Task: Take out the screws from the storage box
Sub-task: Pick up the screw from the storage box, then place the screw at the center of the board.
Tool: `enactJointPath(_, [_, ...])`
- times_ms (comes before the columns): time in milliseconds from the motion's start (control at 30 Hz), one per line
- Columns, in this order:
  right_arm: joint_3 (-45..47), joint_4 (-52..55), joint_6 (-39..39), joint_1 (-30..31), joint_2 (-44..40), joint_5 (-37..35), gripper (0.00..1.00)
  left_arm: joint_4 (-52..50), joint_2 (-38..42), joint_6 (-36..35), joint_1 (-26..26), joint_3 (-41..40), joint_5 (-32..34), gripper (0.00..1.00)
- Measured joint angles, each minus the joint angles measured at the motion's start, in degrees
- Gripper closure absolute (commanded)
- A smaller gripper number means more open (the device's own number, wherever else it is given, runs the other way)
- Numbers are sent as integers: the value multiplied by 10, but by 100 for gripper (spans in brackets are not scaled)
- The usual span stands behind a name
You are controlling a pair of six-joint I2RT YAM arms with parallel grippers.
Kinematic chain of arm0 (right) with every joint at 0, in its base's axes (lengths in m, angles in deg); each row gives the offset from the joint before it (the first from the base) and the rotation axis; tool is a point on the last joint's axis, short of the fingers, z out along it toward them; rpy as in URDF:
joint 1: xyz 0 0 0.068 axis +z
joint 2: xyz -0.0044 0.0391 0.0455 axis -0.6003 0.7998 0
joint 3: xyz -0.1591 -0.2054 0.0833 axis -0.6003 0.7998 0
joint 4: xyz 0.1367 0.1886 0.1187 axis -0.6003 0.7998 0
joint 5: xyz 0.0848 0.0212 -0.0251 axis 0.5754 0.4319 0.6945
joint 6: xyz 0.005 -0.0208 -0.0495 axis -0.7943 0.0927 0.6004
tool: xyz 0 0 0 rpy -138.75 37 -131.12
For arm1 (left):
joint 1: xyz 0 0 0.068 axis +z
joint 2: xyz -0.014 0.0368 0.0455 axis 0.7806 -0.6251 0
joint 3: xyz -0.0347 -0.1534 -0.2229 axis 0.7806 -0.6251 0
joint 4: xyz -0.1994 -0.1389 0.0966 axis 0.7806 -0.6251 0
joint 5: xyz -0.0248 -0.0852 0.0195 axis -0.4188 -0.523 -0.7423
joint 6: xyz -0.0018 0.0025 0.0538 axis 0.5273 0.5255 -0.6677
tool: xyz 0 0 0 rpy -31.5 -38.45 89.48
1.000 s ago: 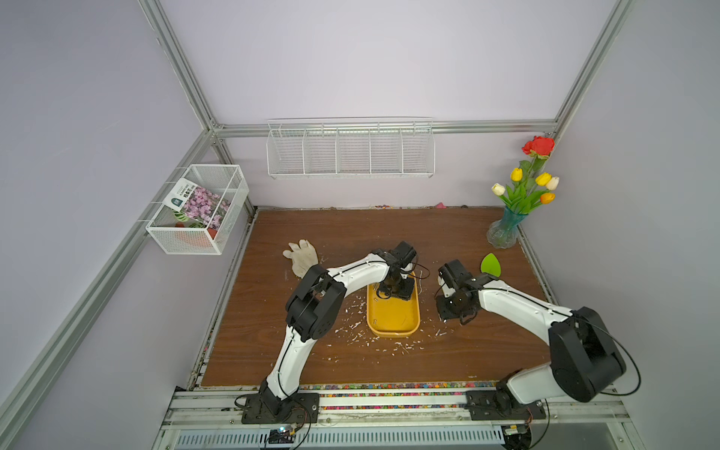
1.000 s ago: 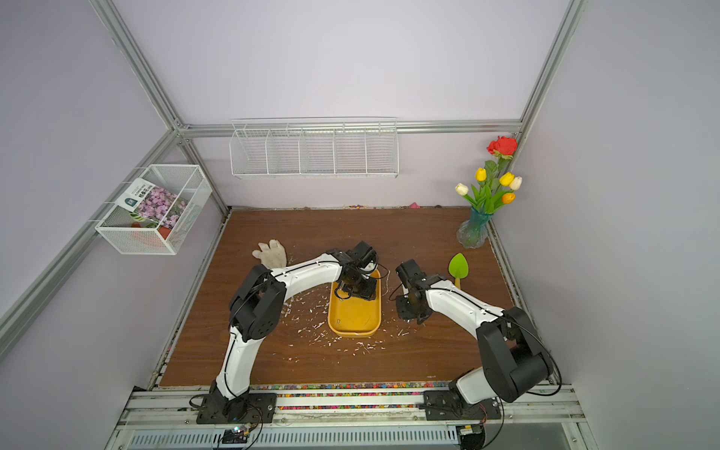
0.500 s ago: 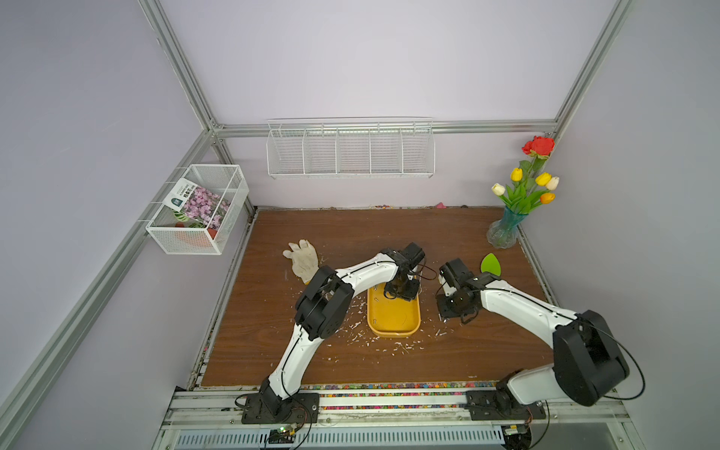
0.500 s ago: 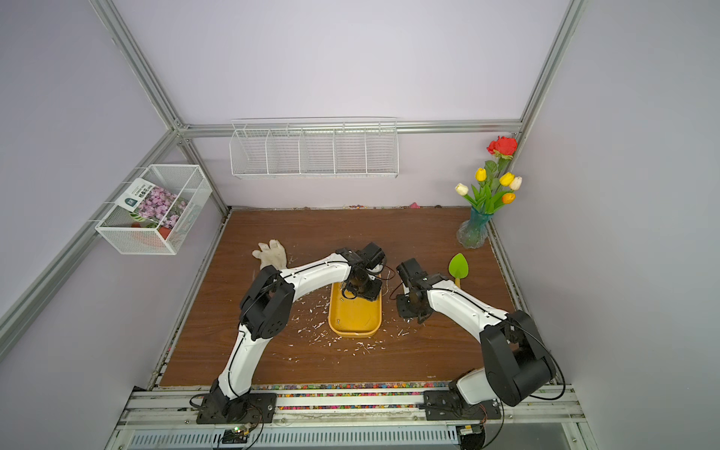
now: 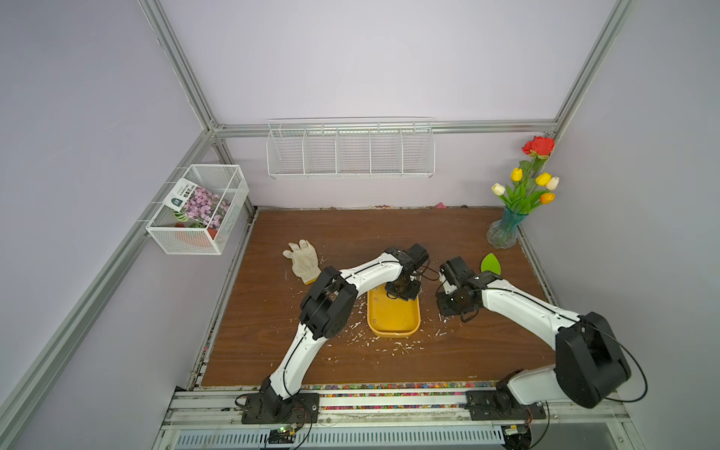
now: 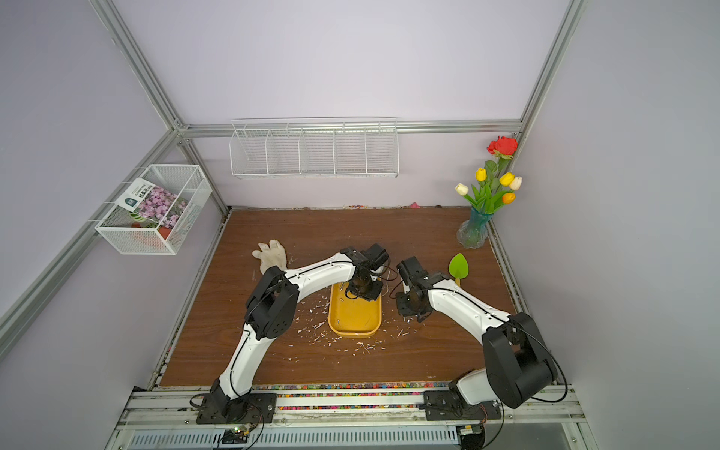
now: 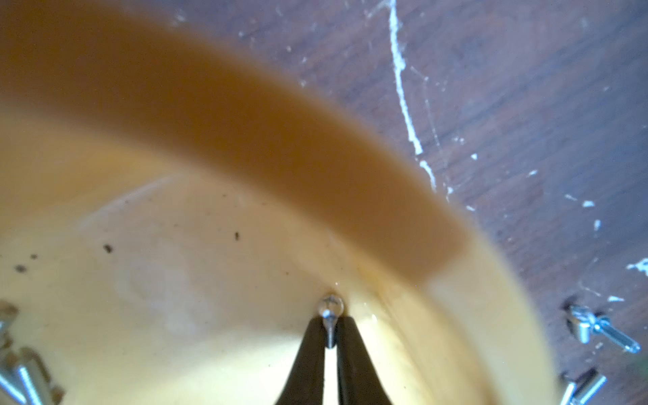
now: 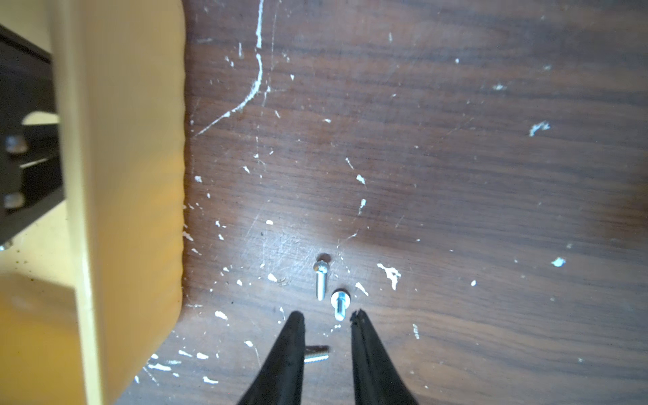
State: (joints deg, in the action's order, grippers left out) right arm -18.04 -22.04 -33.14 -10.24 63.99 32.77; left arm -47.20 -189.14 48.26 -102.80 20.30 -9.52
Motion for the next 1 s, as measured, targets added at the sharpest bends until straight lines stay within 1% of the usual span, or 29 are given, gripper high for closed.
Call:
enactJointPath(67, [0,0,0,0,-3,0,71,-5,-3,-2,0,6,0,100])
enactJointPath(267, [0,0,0,0,-14,0,71,-9,-3,-4,0,8,0,100])
enactJointPath(400, [0,0,2,0,-27,1,71,-1,17,-4,0,-21,7,100])
enactJointPath(533, [-9,-2,7,0,-32,5,72,-19,48,-2,2,-46,17,100])
enactJointPath(700, [-46,1,22,4,-31,19,72,-29,131,9,17,-68,17,100])
enactJointPath(867, [-89,-3,31,27,-19,38,72,-31,237,19,52,-87,20,100])
enactJointPath(1000, [-134,-6,34,50,14,49,72,-34,312,26,81,-134,29,100])
